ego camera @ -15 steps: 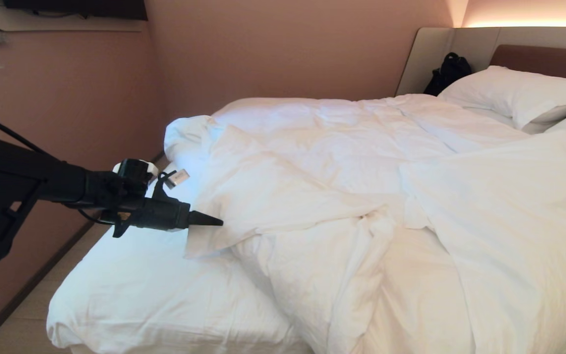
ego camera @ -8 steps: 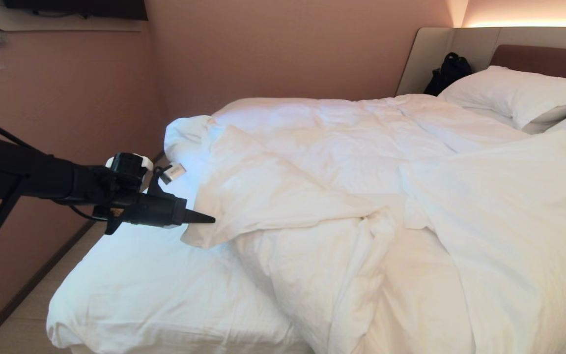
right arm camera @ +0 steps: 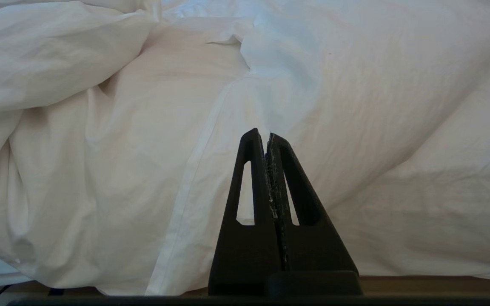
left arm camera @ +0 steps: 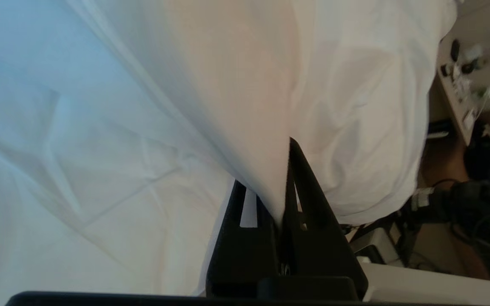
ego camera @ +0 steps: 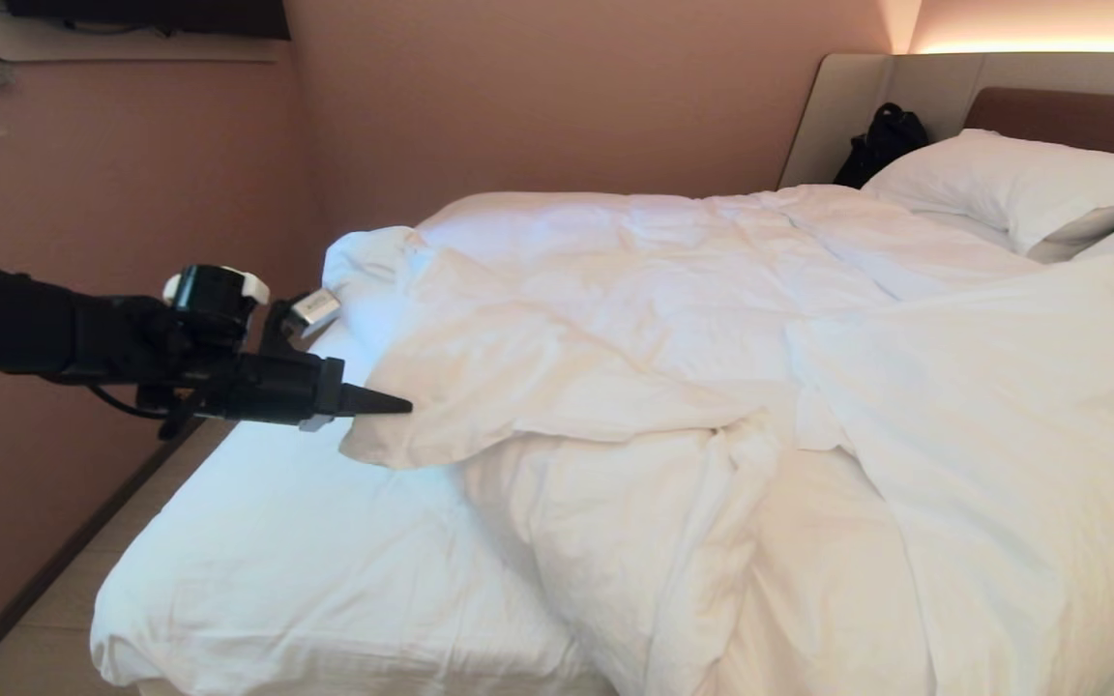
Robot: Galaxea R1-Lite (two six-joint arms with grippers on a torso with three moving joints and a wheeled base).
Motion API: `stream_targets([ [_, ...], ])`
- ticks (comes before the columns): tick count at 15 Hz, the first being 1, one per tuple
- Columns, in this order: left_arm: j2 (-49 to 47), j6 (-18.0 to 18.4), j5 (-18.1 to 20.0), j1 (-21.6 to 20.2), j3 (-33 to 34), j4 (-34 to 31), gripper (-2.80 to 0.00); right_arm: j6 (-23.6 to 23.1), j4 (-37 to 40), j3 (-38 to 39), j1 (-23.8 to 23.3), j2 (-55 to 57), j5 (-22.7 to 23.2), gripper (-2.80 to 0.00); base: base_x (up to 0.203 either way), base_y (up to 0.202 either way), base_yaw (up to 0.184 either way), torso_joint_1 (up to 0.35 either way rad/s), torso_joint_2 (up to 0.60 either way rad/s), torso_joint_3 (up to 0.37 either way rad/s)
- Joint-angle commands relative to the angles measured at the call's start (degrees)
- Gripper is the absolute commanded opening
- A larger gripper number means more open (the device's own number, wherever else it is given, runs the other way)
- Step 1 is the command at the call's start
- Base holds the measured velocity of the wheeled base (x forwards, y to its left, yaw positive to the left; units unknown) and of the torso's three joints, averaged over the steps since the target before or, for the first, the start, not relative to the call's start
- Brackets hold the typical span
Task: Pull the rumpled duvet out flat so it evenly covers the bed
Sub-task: Flatten the corners of the folded blanket
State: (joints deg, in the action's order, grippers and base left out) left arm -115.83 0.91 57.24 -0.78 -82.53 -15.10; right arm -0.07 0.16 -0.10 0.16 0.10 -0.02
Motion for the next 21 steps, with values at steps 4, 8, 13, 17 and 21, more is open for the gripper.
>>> stream_targets([
  [4,16.47,-7.29,-0.07,-11.91,3.61,-0.24,-2.8,-0.01,0.02,0.01,0.02,-0.01,0.02,-2.8,0.0,0.0,0.0,0.0,0.0,0.0],
  [8,23.18,-7.64,-1.08,-22.42,6.55,-0.65,-2.8,-0.01,0.02,0.01,0.02,-0.01,0.02,-2.8,0.0,0.0,0.0,0.0,0.0,0.0],
  [13,30.48,-7.56,-1.86,-33.43,9.97,-0.85,-2.8,-0.01,0.02,0.01,0.02,-0.01,0.02,-2.8,0.0,0.0,0.0,0.0,0.0,0.0],
  [17,35.94,-7.34,-2.5,-43.65,12.75,-0.56,-2.8,-0.01,0.02,0.01,0.02,-0.01,0.02,-2.8,0.0,0.0,0.0,0.0,0.0,0.0],
  [21,38.71,-7.73,-3.23,-51.05,12.86,-0.71,-2.8,-0.01,0.02,0.01,0.02,-0.01,0.02,-2.8,0.0,0.0,0.0,0.0,0.0,0.0],
])
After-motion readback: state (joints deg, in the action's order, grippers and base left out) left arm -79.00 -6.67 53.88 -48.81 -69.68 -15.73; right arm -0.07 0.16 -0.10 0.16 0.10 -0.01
